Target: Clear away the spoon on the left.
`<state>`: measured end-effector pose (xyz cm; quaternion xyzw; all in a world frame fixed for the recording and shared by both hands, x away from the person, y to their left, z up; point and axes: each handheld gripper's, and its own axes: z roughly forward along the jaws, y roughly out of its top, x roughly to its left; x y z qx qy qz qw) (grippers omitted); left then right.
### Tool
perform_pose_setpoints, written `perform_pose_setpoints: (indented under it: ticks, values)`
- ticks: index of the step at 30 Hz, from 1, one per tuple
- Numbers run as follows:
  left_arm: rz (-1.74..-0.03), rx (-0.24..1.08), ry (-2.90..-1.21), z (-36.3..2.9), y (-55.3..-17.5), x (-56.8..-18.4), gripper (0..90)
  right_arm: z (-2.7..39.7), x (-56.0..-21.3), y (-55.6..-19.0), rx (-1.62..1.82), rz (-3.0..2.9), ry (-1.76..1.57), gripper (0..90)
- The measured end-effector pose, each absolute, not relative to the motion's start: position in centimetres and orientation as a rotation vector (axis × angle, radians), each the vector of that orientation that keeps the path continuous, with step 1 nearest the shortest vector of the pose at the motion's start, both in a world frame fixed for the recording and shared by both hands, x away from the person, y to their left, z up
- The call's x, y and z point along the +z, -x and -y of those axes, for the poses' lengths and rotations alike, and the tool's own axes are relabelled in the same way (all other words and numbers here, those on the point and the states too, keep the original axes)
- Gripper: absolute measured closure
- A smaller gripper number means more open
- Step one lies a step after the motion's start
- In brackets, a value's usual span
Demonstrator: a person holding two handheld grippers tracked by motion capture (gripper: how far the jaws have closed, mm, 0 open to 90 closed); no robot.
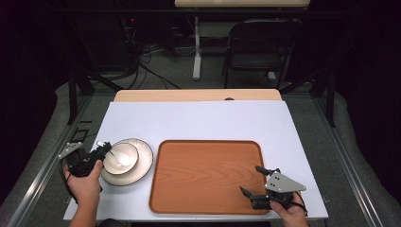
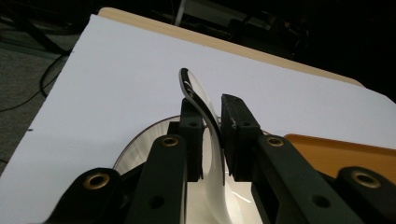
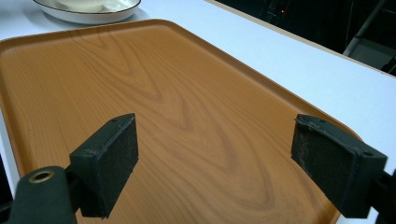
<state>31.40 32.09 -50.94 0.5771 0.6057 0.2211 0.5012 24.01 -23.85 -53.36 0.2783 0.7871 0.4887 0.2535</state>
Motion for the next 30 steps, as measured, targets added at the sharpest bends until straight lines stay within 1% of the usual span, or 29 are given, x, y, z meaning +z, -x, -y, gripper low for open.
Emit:
perform_pose_setpoints:
  ticks: [9,14,21,30]
  values:
    - [-1.403,0.535,-1.457,-30.5,-31.5,-50.0,84.9,23.9,-53.3,-24.0,1.329,-2.139,-0.754,14.4]
    - [-1.373,0.586,-1.524,-29.3,-31.5,-49.5,85.3,23.9,-53.3,-24.0,1.33,-2.139,-0.753,14.4]
    - [-1.375,0.614,-1.553,-29.2,-31.5,-48.7,85.4,23.9,-53.3,-24.0,1.33,-2.137,-0.754,14.4]
    - [-1.329,0.661,-1.585,-29.5,-30.8,-45.7,85.4,23.9,-53.3,-23.9,1.327,-2.138,-0.752,14.4]
